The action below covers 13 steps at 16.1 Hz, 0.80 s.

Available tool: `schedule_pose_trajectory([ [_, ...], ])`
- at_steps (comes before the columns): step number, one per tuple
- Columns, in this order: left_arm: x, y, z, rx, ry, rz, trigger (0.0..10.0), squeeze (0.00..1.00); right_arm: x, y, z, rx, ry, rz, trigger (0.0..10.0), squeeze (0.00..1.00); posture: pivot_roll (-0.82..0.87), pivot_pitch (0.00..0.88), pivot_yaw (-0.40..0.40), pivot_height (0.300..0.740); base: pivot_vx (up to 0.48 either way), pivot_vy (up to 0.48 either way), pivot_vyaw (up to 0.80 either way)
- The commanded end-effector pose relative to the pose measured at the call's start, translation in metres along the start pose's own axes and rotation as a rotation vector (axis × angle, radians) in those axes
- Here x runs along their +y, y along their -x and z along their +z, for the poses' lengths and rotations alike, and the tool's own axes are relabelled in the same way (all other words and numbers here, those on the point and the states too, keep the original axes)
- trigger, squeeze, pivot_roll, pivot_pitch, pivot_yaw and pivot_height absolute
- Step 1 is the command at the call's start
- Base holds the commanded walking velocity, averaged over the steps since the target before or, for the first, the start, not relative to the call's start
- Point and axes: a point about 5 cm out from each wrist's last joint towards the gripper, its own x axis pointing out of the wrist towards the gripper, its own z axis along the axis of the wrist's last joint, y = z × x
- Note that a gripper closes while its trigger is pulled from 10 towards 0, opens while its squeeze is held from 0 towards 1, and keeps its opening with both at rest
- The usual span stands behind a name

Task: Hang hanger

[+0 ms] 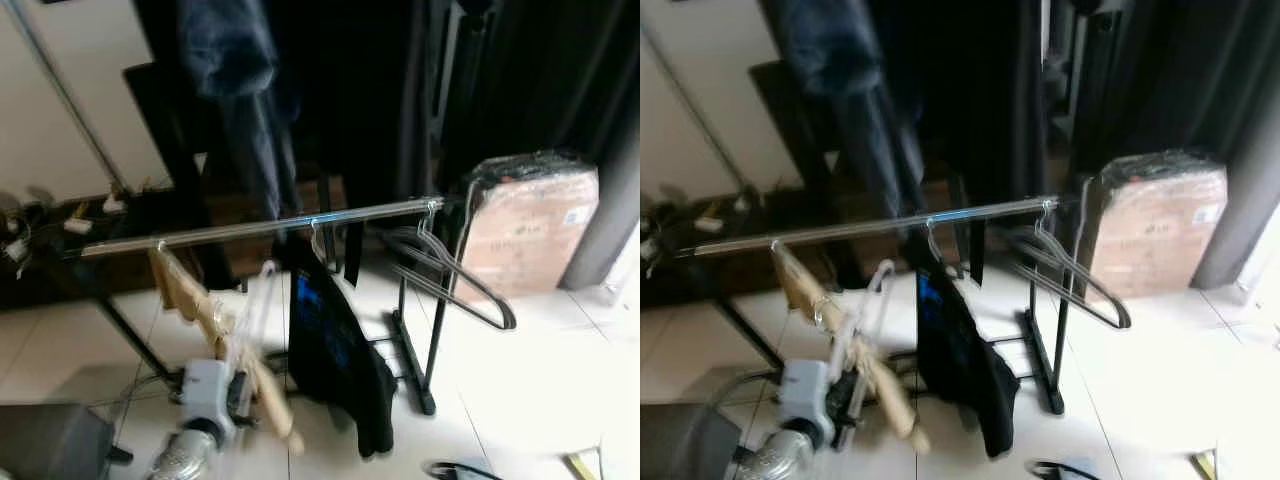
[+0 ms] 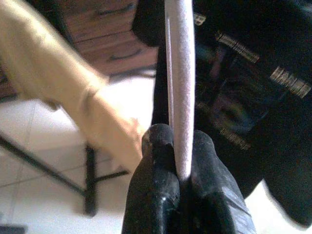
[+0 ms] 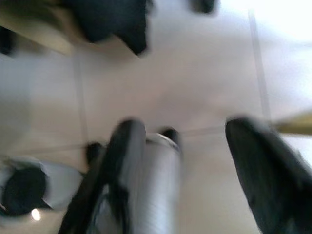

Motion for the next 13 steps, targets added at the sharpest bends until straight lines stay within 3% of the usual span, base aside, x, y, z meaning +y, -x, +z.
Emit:
schedule_pose_trajectory([
  [1, 0.013, 0.0, 0.003, 0.005, -0.004, 0.039, 10.0, 0.0, 0.01, -0.001, 0.006, -0.013, -0.001, 0.025, 10.0, 0.0, -0.12, 0.03, 0.07, 0.74, 0.379, 0.0, 0.0],
  [8, 0.016, -0.005, 0.005, 0.012, 0.025, 0.094, 10.0, 0.0, 0.01, -0.001, 0.004, -0.007, 0.002, 0.03, 10.0, 0.0, -0.12, 0.022, 0.07, 0.74, 0.37, 0.0, 0.0],
  [13, 0.017, -0.012, 0.011, 0.001, 0.029, 0.115, 10.0, 0.0, 0.011, -0.001, 0.003, -0.006, 0.002, 0.034, 10.0, 0.0, -0.12, 0.02, 0.069, 0.74, 0.0, 0.0, 0.0],
])
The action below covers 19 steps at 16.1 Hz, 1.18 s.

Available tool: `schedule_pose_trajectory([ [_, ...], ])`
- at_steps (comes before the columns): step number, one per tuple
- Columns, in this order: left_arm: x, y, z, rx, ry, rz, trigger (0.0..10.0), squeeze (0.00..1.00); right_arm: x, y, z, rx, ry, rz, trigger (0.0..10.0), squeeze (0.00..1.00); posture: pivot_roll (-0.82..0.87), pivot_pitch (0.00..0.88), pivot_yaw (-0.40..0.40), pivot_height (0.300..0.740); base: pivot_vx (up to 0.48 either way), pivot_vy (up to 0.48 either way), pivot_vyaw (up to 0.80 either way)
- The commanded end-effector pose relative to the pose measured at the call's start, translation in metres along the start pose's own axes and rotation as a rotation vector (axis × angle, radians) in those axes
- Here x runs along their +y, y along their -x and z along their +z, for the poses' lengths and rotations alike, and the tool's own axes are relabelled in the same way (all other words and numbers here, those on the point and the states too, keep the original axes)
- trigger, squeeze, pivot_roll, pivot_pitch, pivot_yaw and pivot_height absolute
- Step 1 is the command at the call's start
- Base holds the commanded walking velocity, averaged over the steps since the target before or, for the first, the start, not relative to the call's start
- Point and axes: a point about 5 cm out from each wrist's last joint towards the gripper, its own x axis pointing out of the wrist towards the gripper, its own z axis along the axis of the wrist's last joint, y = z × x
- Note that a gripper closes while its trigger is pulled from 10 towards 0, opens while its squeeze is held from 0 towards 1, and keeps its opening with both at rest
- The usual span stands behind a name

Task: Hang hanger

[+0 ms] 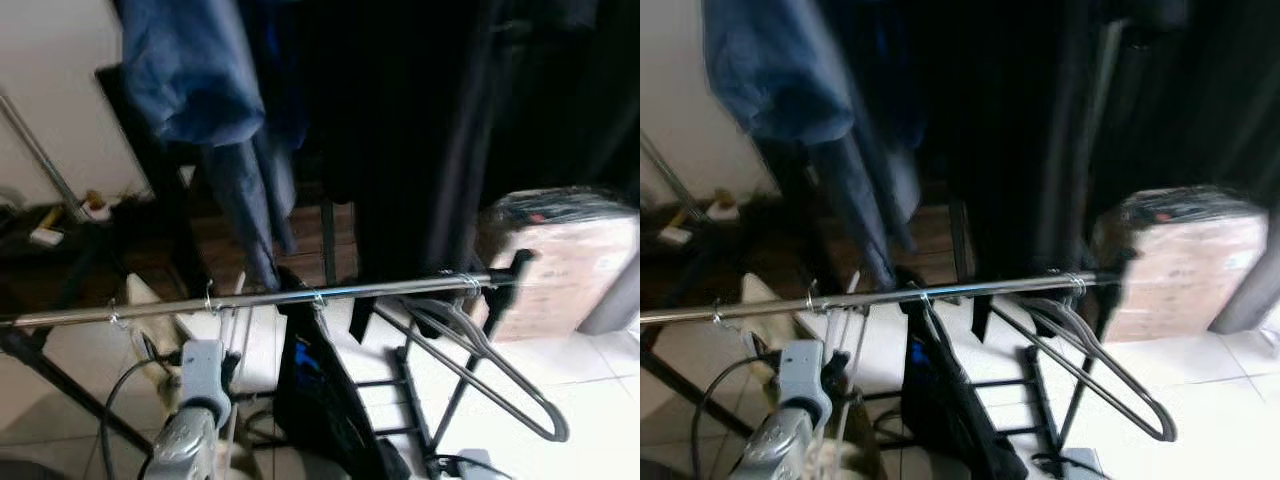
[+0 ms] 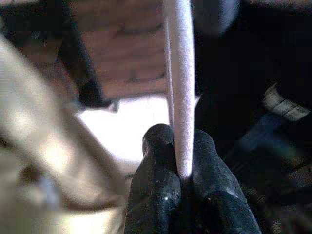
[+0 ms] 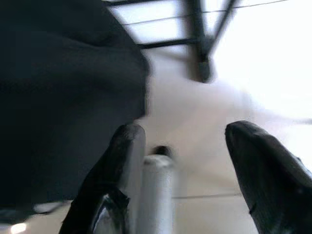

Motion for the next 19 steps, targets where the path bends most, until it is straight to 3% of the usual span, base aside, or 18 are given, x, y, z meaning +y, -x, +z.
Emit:
schedule_pose_trajectory([
  [1, -0.003, -0.004, 0.005, -0.009, 0.006, -0.016, 10.0, 0.0, -0.003, 0.001, -0.007, 0.022, -0.003, -0.007, 10.0, 0.0, -0.12, 0.021, 0.068, 0.74, 0.0, 0.0, 0.0],
  [7, -0.014, -0.023, 0.01, 0.098, 0.027, -0.036, 10.0, 0.0, -0.003, 0.001, -0.007, 0.024, -0.003, -0.008, 10.0, 0.0, -0.13, 0.023, 0.069, 0.74, 0.0, 0.0, 0.0],
  [9, -0.017, -0.024, 0.004, 0.168, 0.005, -0.059, 10.0, 0.0, -0.003, 0.001, -0.008, 0.026, -0.003, -0.008, 10.0, 0.0, -0.12, 0.022, 0.066, 0.74, 0.0, 0.0, 0.0],
  [15, -0.02, -0.026, -0.003, 0.243, -0.037, -0.085, 10.0, 0.0, -0.002, 0.001, -0.009, 0.029, -0.004, -0.006, 10.0, 0.0, -0.12, 0.015, 0.07, 0.74, 0.0, 0.0, 0.0],
  [17, -0.019, -0.025, -0.002, 0.226, -0.036, -0.086, 10.0, 0.0, -0.002, 0.001, -0.009, 0.031, -0.007, -0.005, 10.0, 0.0, -0.12, 0.007, 0.071, 0.74, 0.0, 0.0, 0.0],
  [18, -0.02, -0.024, -0.001, 0.211, -0.034, -0.09, 10.0, 1.0, -0.002, 0.001, -0.01, 0.032, -0.006, -0.005, 10.0, 0.0, -0.12, 0.005, 0.072, 0.74, 0.0, 0.0, 0.0],
  [19, -0.02, -0.022, 0.001, 0.18, -0.045, -0.092, 10.0, 1.0, -0.002, 0.001, -0.01, 0.032, -0.009, -0.005, 10.0, 0.0, -0.12, 0.001, 0.071, 0.74, 0.0, 0.0, 0.0],
])
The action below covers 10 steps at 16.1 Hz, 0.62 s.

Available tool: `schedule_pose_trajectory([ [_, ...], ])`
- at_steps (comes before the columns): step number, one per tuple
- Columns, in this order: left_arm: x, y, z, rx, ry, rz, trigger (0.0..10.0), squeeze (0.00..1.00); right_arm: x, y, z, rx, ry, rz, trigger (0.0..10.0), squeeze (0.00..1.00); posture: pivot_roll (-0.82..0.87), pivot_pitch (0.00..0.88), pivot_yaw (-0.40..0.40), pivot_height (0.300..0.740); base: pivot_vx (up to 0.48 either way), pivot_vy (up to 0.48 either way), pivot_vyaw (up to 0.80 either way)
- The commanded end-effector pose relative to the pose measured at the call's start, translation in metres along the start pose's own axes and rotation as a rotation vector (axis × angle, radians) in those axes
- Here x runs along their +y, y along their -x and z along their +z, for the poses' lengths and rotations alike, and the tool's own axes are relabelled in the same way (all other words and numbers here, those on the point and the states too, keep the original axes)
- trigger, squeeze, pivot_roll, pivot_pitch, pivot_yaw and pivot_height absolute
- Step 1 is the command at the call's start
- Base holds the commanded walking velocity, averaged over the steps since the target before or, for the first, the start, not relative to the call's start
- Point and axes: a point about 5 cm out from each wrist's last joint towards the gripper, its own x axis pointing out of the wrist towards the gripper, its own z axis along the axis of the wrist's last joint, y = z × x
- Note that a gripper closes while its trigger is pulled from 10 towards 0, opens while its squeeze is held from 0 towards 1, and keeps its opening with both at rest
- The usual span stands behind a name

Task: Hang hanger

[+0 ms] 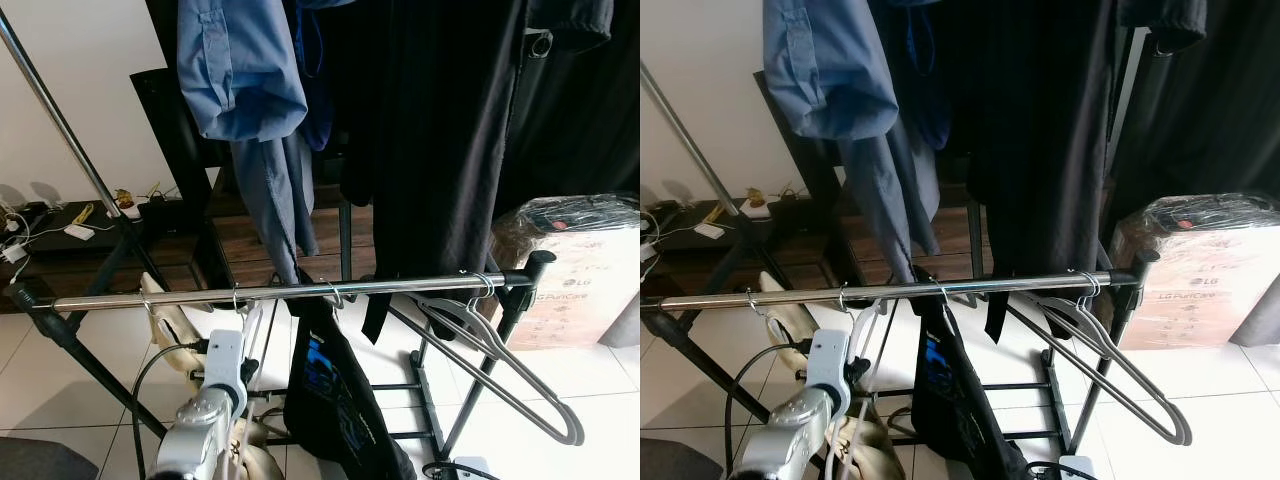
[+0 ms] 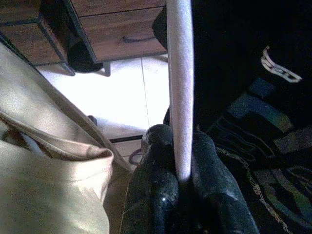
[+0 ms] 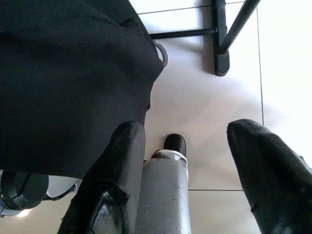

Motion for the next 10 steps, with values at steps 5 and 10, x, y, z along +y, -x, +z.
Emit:
schedule_pose_trajectory([
  [5, 0.003, 0.027, 0.011, -0.173, -0.06, -0.005, 10.0, 1.0, 0.002, 0.0, -0.004, 0.01, -0.022, -0.001, 10.0, 0.0, -0.12, 0.0, 0.07, 0.74, 0.0, 0.0, 0.0],
  [10, 0.017, 0.065, 0.014, -0.282, -0.121, -0.008, 10.0, 1.0, 0.0, 0.0, -0.005, 0.011, -0.037, -0.011, 10.0, 0.0, -0.12, 0.0, 0.071, 0.74, 0.0, 0.0, 0.0],
])
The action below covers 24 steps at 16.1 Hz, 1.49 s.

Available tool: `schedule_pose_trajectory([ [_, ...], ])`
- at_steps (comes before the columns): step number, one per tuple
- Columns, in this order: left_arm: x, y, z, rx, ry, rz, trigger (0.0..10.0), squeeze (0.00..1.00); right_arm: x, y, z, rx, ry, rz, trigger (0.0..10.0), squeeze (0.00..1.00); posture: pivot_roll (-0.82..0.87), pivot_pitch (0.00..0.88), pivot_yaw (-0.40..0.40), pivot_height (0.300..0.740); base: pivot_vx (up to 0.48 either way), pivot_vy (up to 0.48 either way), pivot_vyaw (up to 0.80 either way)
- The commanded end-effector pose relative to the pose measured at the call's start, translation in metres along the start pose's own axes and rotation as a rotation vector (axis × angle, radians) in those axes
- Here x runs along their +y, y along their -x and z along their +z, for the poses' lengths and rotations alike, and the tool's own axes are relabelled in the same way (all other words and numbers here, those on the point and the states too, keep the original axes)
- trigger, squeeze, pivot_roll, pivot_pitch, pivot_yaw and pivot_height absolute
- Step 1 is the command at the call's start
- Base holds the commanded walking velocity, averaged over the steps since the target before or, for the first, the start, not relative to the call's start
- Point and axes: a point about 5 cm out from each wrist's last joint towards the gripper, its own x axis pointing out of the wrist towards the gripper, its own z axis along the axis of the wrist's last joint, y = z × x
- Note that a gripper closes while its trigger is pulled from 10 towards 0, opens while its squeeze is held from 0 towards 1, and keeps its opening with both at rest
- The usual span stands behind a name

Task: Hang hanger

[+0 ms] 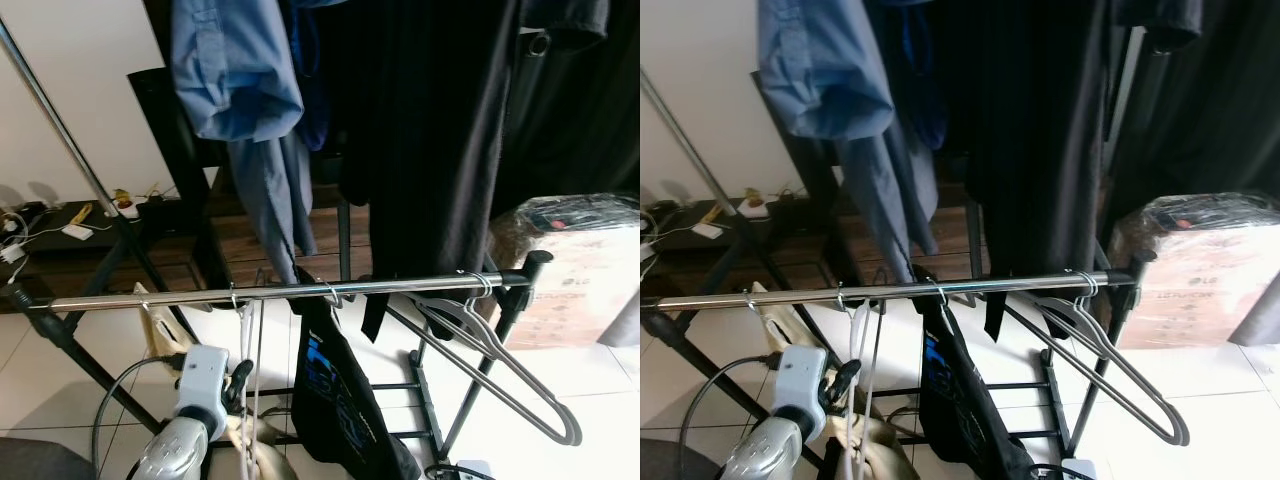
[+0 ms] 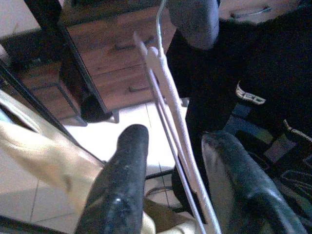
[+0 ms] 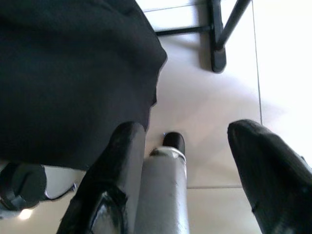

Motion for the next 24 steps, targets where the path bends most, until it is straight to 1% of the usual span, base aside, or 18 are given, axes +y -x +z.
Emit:
schedule_pose_trajectory([
  [1, 0.01, 0.012, 0.009, -0.078, -0.001, 0.041, 10.0, 1.0, 0.001, 0.0, -0.002, 0.008, -0.012, 0.0, 10.0, 0.0, -0.12, 0.0, 0.072, 0.74, 0.0, 0.0, 0.0],
  [2, 0.014, 0.02, 0.009, -0.104, -0.012, 0.089, 10.0, 0.0, 0.001, 0.0, -0.002, 0.006, -0.014, -0.001, 10.0, 0.0, -0.12, 0.0, 0.068, 0.74, 0.0, 0.0, 0.0],
  [4, 0.018, 0.027, 0.008, -0.127, -0.038, 0.158, 10.0, 0.0, 0.0, 0.0, 0.0, 0.004, -0.011, -0.001, 10.0, 0.0, -0.11, 0.0, 0.062, 0.74, 0.0, 0.0, 0.0],
  [6, 0.02, 0.024, 0.009, -0.133, 0.01, 0.196, 10.0, 0.0, -0.001, 0.0, 0.004, -0.007, -0.019, -0.004, 10.0, 0.0, -0.1, 0.011, 0.06, 0.74, 0.0, 0.0, 0.0],
  [8, 0.022, 0.023, 0.005, -0.121, 0.027, 0.216, 10.0, 0.0, -0.001, -0.001, 0.006, -0.011, -0.026, -0.007, 10.0, 0.0, -0.1, 0.035, 0.059, 0.74, 0.0, 0.0, 0.0],
  [15, 0.019, 0.021, 0.006, -0.126, 0.037, 0.213, 10.0, 0.0, -0.002, -0.001, 0.008, -0.011, -0.024, -0.009, 10.0, 0.0, -0.1, 0.074, 0.055, 0.74, 0.0, 0.0, 0.0],
  [24, 0.02, 0.021, 0.006, -0.119, 0.041, 0.215, 10.0, 0.0, -0.001, -0.001, 0.007, -0.005, -0.025, -0.002, 10.0, 0.0, -0.1, 0.08, 0.058, 0.74, 0.0, 0.0, 0.0],
])
